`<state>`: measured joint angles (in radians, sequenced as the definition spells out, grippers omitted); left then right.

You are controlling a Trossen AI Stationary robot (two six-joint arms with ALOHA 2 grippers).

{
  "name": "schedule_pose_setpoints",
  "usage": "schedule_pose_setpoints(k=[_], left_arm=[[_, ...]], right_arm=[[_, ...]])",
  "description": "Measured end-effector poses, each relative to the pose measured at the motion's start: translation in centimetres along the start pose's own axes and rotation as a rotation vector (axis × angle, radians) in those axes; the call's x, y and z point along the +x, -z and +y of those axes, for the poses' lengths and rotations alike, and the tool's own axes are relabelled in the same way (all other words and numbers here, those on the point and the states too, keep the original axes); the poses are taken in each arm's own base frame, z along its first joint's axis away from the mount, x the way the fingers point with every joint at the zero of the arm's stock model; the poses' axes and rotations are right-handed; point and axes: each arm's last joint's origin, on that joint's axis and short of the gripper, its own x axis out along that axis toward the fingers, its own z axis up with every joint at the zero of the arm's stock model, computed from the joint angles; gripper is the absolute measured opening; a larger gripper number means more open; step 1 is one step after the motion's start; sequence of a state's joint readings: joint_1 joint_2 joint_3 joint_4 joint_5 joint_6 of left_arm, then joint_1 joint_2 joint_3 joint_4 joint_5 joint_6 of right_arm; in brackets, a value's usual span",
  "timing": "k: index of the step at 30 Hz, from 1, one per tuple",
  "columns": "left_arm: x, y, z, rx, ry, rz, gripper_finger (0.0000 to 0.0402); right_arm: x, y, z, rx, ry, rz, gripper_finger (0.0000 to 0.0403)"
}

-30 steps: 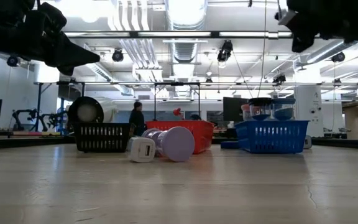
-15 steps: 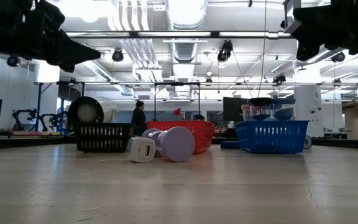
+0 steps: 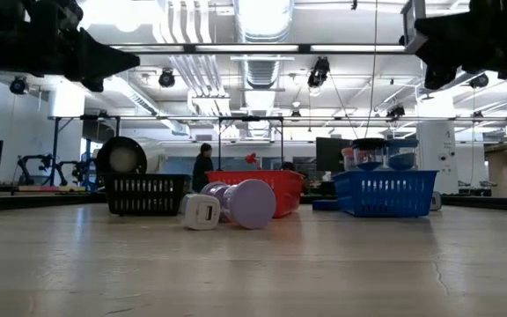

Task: Pick & Place Office items
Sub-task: Put the white digital clock into the red bin

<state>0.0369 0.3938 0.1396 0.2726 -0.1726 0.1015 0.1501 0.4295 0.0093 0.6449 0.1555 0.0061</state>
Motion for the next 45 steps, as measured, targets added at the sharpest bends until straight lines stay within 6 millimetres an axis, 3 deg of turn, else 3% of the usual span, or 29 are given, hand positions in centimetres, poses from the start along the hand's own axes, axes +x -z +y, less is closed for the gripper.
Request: schedule_pose_setpoints(k=[9, 18, 41, 45], left_arm=[[-0.4, -0.4, 0.1, 0.132, -0.003, -0.013, 0.0005], [-0.6, -2.6, 0.4, 0.138, -0.013, -0.064, 0.0005], [-0.5, -2.0, 0.3, 0.127, -0.006, -0.022, 0.0005], [-0.5, -2.2, 0.3, 0.124, -0.009, -0.041, 0.0005]], right_arm=[[-0.2, 0.4, -0.2, -0.066, 0.038, 0.048, 0.0144], [-0.2, 0.4, -0.1, -0.084, 0.024, 0.051, 0.0144], [-0.2, 0.5, -0.4, -0.063, 0.112, 0.056, 0.0146], [0.6, -0.6, -0.3, -0.037, 0.116, 0.049, 0.0146]])
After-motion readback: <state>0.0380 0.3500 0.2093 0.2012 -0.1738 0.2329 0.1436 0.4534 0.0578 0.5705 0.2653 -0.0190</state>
